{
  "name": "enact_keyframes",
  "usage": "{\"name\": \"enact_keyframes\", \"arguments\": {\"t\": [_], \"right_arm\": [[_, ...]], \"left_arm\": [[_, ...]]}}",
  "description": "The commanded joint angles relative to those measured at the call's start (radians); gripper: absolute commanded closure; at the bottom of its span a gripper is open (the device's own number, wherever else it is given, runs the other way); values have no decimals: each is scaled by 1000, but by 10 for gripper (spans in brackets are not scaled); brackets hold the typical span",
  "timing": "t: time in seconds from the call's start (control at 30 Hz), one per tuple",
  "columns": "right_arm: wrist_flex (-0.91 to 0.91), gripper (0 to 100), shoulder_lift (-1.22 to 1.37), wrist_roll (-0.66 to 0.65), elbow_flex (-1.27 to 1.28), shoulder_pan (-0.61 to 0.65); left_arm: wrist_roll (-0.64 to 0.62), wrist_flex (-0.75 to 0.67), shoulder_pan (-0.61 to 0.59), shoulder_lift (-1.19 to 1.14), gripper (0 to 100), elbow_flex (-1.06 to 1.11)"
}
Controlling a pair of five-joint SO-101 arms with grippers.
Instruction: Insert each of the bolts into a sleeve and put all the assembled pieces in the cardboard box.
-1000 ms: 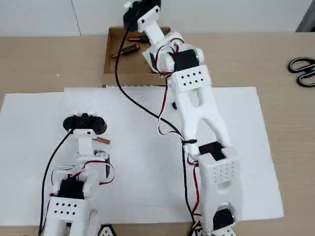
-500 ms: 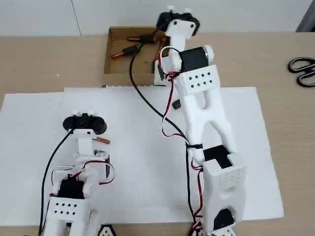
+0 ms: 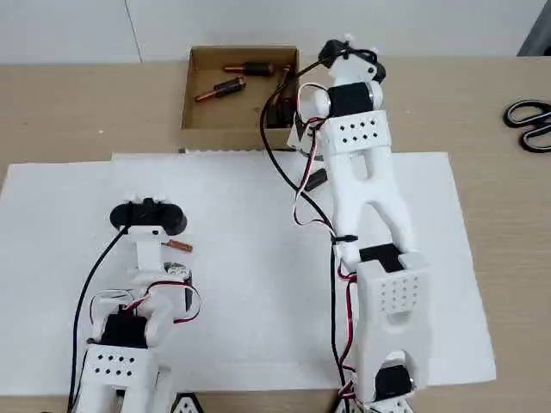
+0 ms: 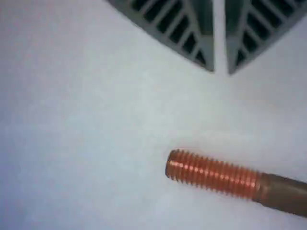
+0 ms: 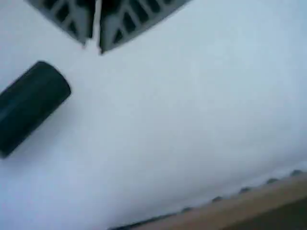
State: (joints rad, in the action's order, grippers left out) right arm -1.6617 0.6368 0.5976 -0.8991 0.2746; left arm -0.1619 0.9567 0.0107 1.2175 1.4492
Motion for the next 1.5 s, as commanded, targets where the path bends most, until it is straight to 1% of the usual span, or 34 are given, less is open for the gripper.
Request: {"name": "enact_keyframes", "arguments": {"t": [0.0, 0.13, 0.2, 0.33, 0.4, 0.77, 1.1, 1.3, 1.47], "right_arm": [[-13, 994, 27, 11, -41, -15], [-13, 987, 76, 48, -41, -15], [-13, 943, 94, 51, -41, -15], [-13, 810, 104, 51, -41, -15], [-12, 787, 107, 49, -41, -13], [-1, 787, 168, 46, -44, -15], [73, 787, 174, 37, -48, -7], [65, 789, 177, 29, -147, -1], [74, 874, 186, -3, -167, 22]], "left_arm": [[2, -25, 0, 6, 994, -2], [2, -25, 0, 6, 994, -2], [2, -25, 0, 6, 994, -2], [2, -25, 0, 6, 994, -2], [2, -25, 0, 6, 994, -2], [2, -25, 0, 6, 994, -2], [2, -25, 0, 6, 994, -2], [2, -25, 0, 6, 994, -2], [2, -25, 0, 6, 994, -2]]}}
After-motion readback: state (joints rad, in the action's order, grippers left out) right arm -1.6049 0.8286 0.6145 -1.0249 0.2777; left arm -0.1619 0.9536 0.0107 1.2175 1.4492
